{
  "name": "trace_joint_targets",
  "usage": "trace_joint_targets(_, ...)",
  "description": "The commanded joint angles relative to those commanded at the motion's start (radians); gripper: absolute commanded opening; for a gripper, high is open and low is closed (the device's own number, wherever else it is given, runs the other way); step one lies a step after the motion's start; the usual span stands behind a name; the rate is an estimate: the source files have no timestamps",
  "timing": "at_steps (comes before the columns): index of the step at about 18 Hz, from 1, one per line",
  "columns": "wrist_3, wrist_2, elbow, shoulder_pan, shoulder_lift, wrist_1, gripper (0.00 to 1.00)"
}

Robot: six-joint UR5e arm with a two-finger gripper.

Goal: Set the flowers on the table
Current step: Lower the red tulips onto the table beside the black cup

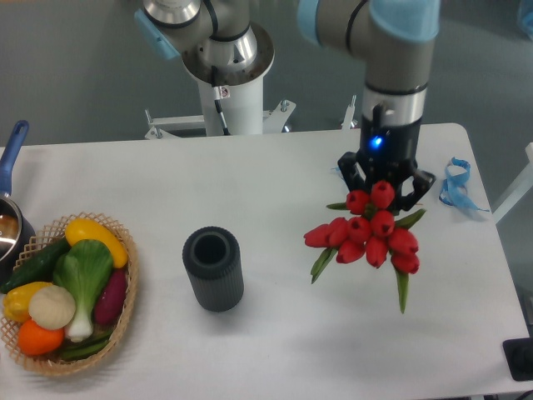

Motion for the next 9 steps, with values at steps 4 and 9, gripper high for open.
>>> trace_joint_targets(4, 0.000, 0.131, 0.052, -0.065, -0.129, -0.002, 0.36)
trace_joint_targets(9, 0.002, 0.142, 0.092, -0.080, -0.235, 0.005, 0.36)
